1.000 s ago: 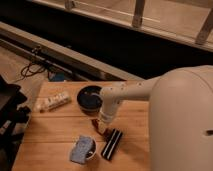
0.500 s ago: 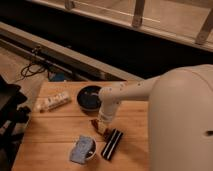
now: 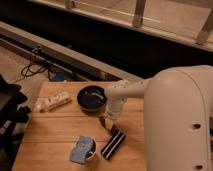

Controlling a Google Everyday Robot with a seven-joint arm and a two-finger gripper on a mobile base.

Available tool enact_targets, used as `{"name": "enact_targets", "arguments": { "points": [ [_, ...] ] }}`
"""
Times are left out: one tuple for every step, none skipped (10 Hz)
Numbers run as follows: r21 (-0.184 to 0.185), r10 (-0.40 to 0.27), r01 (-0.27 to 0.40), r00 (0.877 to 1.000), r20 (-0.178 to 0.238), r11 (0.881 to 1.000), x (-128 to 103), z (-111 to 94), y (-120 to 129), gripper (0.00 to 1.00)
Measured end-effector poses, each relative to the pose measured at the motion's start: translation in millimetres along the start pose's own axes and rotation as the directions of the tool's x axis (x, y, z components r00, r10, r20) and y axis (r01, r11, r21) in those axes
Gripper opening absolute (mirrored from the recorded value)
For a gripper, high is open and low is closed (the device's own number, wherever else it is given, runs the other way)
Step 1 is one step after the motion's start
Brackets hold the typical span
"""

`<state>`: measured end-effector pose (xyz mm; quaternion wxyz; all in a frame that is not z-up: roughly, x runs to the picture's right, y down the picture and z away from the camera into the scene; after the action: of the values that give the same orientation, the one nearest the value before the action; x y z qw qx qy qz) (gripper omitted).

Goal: Drag the pepper across the table

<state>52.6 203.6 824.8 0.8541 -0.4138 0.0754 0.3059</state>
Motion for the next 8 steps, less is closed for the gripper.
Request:
{"name": "enact_targets", "arguments": {
  "points": [
    [0.004, 0.027, -0.027, 1.000, 0.002, 1.000, 5.8, -1.3, -6.7, 0.00],
    [0.010, 0.056, -0.056, 0.998, 0.015, 0.998, 8.9, -2.2, -12.5, 0.00],
    [0.016, 0.091, -0.091, 0.996, 0.020, 0.996, 20.3, -5.5, -20.7, 0.00],
    [0.021, 0.142, -0.143, 0.989, 0.034, 0.989, 33.4, -10.6, -30.7, 0.00],
    [0.024, 0.190, -0.192, 0.981, 0.046, 0.981, 42.5, -14.8, -38.2, 0.00],
    [0.023, 0.231, -0.232, 0.971, 0.055, 0.972, 48.2, -18.2, -43.6, 0.00],
    [0.020, 0.230, -0.232, 0.972, 0.054, 0.973, 50.3, -18.7, -44.1, 0.00],
    [0.018, 0.204, -0.205, 0.977, 0.061, 0.979, 49.7, -22.4, -41.8, 0.00]
  ]
}}
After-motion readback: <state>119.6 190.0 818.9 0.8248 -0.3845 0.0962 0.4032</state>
